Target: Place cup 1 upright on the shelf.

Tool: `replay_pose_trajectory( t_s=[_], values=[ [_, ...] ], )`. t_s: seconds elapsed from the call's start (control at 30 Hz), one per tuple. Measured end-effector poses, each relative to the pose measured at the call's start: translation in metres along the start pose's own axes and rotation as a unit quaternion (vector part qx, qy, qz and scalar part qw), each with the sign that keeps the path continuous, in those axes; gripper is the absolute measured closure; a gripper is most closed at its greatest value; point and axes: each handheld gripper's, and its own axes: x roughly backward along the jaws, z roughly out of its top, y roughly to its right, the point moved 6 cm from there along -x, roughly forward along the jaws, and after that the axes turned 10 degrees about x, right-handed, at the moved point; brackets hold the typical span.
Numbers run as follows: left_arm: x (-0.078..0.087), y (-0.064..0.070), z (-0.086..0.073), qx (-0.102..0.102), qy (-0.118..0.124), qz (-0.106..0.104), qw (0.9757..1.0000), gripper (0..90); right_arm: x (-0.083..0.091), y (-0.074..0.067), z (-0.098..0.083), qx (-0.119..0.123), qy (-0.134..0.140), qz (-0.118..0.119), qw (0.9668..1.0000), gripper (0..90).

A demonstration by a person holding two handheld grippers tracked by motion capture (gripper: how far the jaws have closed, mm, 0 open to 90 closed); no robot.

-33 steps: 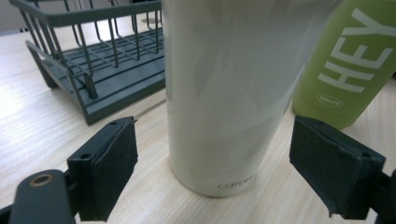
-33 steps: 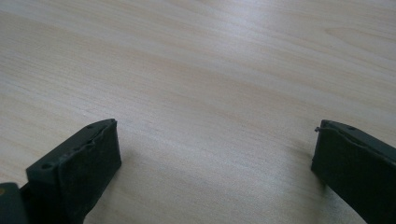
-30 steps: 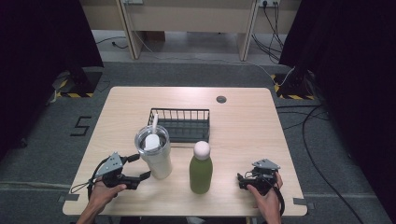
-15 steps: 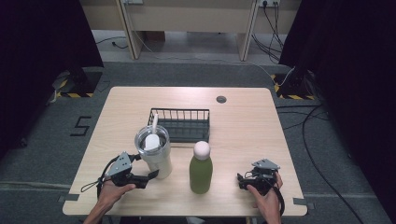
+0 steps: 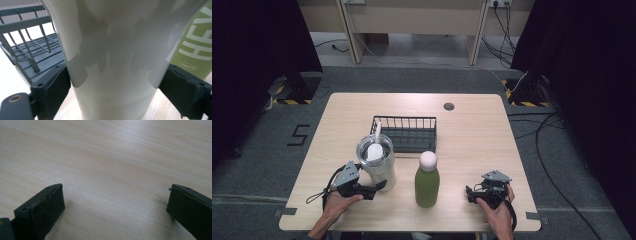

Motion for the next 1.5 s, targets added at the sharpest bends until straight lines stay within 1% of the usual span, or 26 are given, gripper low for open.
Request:
replay_pose_trajectory(
  t_s=[0.13, 0.2, 0.23, 0.33, 0.4, 0.47, 0.73, 0.9, 1.03, 1.2, 1.33, 1.5],
  values=[
    [-0.003, -0.002, 0.001, -0.009, 0.007, 0.002, 0.9999, 9.5, 0.0, -0.001, 0.0, -0.003, -0.001, 0.001, 1.0, 1.2],
    [-0.006, 0.001, -0.001, 0.002, 0.005, -0.005, 1.0, 9.0, 0.0, -0.001, 0.0, -0.003, -0.001, 0.001, 1.0, 1.2],
    [-0.007, 0.002, -0.001, 0.004, 0.005, -0.005, 1.0, 8.9, 0.0, -0.001, 0.0, -0.002, -0.001, 0.001, 1.0, 1.2],
    [-0.009, 0.002, -0.001, 0.005, 0.008, -0.003, 1.0, 8.6, 0.0, -0.001, 0.0, -0.002, -0.001, 0.002, 1.0, 1.3],
    [-0.01, 0.002, 0.0, 0.009, 0.013, -0.006, 0.9999, 8.8, 0.0, -0.001, 0.0, 0.002, 0.0, 0.003, 1.0, 1.3],
    [-0.012, 0.003, -0.001, 0.014, 0.014, -0.008, 0.9998, 8.8, 0.0, -0.001, 0.0, 0.002, 0.0, 0.003, 1.0, 1.3],
    [-0.016, 0.004, 0.0, 0.019, 0.024, -0.009, 0.9995, 9.0, 0.0, -0.002, 0.0, 0.001, 0.0, 0.004, 1.0, 1.3],
    [-0.018, 0.005, 0.001, 0.026, 0.031, -0.011, 0.9991, 9.1, 0.0, -0.002, 0.0, 0.003, 0.001, 0.004, 1.0, 1.3],
    [-0.018, 0.005, 0.001, 0.025, 0.034, -0.011, 0.999, 10.1, 0.0, -0.002, 0.0, 0.003, 0.0, 0.005, 1.0, 1.3],
    [-0.018, 0.005, 0.0, 0.023, 0.041, -0.005, 0.9989, 10.6, 0.0, -0.002, 0.0, 0.006, 0.001, 0.007, 1.0, 1.3],
    [-0.018, 0.005, 0.0, 0.025, 0.044, -0.008, 0.9987, 10.7, 0.0, -0.002, 0.0, 0.006, 0.001, 0.007, 1.0, 1.3],
    [-0.018, 0.004, 0.001, 0.023, 0.041, -0.007, 0.9988, 10.9, 0.0, -0.003, 0.0, 0.009, 0.002, 0.009, 0.9999, 1.3]
  ],
)
